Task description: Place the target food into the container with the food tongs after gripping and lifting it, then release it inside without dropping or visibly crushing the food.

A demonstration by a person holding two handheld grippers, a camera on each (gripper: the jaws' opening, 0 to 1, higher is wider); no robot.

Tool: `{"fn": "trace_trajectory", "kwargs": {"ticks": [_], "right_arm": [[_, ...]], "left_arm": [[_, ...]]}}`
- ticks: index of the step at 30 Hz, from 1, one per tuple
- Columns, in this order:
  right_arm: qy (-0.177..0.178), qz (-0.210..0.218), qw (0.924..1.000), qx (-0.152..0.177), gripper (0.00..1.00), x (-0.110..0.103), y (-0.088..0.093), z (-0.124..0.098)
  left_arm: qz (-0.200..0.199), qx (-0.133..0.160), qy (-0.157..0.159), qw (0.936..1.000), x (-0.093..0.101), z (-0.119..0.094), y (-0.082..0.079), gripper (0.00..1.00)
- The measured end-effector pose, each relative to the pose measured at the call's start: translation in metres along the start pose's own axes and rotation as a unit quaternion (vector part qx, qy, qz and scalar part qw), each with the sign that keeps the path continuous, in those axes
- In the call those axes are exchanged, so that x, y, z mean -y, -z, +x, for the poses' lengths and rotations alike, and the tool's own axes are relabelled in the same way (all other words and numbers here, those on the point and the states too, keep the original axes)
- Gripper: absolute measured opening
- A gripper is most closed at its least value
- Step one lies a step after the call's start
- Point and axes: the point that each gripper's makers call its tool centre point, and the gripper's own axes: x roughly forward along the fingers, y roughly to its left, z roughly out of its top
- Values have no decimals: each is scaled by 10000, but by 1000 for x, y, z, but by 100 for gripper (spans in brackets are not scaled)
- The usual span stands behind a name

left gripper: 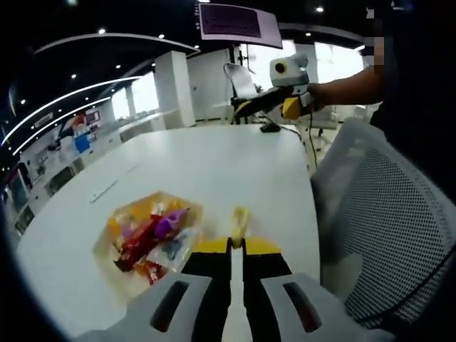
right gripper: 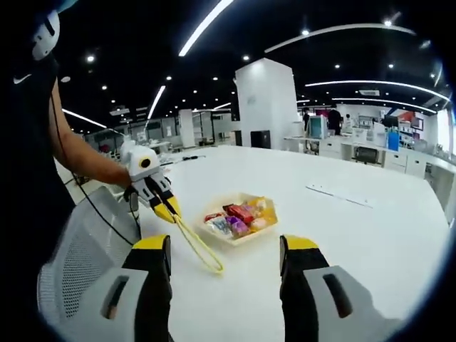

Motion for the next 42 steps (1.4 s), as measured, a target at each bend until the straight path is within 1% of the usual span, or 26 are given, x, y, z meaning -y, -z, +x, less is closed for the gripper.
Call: {"fn": "trace_trajectory", "kwargs": {"ticks": [4, 6, 10, 13, 16, 17, 18, 19, 20, 22, 25, 28, 30, 31, 32, 33, 36, 37, 39, 42], "right_arm": [[106, 3, 9999, -68, 61, 0, 9, -6], [148, -80, 9998, -116, 63, 0, 12, -8], [248, -177, 9993, -210, 67, 1, 18, -11], [301, -143, 9992, -231, 69, 2, 21, -12], [350, -73, 9990, -250, 69, 2, 26, -12], [357, -58, 9990, -252, 69, 2, 26, -11], [360, -43, 9990, -254, 69, 2, 27, -11], [351, -32, 9990, -261, 69, 1, 27, -11], [349, -32, 9990, -264, 69, 1, 27, -10], [327, -24, 9991, -255, 69, -1, 26, -9], [315, -32, 9992, -259, 69, 1, 24, -8], [329, -16, 9992, -230, 69, 3, 22, -8], [331, -9, 9992, -228, 70, 5, 23, -8], [329, 12, 9992, -240, 70, 4, 24, -7], [321, 33, 9992, -249, 70, 4, 24, -7], [319, 36, 9992, -253, 70, 3, 25, -7], [313, 45, 9991, -278, 70, 2, 26, -7], [332, 35, 9991, -274, 70, 3, 26, -7], [376, 30, 9990, -228, 71, 5, 23, -9], [433, 17, 9988, -217, 72, 11, 24, -12]], "left_arm": [[16, -279, 116, 9995, 0, 4, 21, 0], [70, -485, 166, 9987, 0, 8, 33, 0], [111, -683, 209, 9974, 0, 15, 47, 0], [87, -860, 225, 9960, 1, 18, 55, 2], [88, -1001, 203, 9947, 5, 21, 64, 11], [83, -1073, 202, 9940, 7, 21, 68, 11], [16, -937, 152, 9955, 5, 21, 64, 13], [-98, -946, 102, 9954, 1, 19, 64, 14], [-68, -965, 111, 9952, 2, 18, 65, 16], [109, -941, -15, 9955, -2, 18, 64, 23], [8, -931, 14, 9957, -1, 17, 65, 27], [-91, -889, 28, 9960, 1, 14, 67, 29], [-188, -904, 11, 9957, 1, 12, 67, 31], [-279, -861, 9, 9959, 0, 11, 66, 33], [-400, -750, -12, 9964, -1, 11, 64, 38], [-478, -711, -25, 9963, -2, 10, 63, 42], [-532, -751, 22, 9958, 0, 4, 64, 51], [-656, -747, 51, 9950, 1, 1, 65, 54], [-842, -704, -17, 9940, 0, -8, 67, 58], [-1107, -520, -346, 9919, -10, -25, 66, 66]]}}
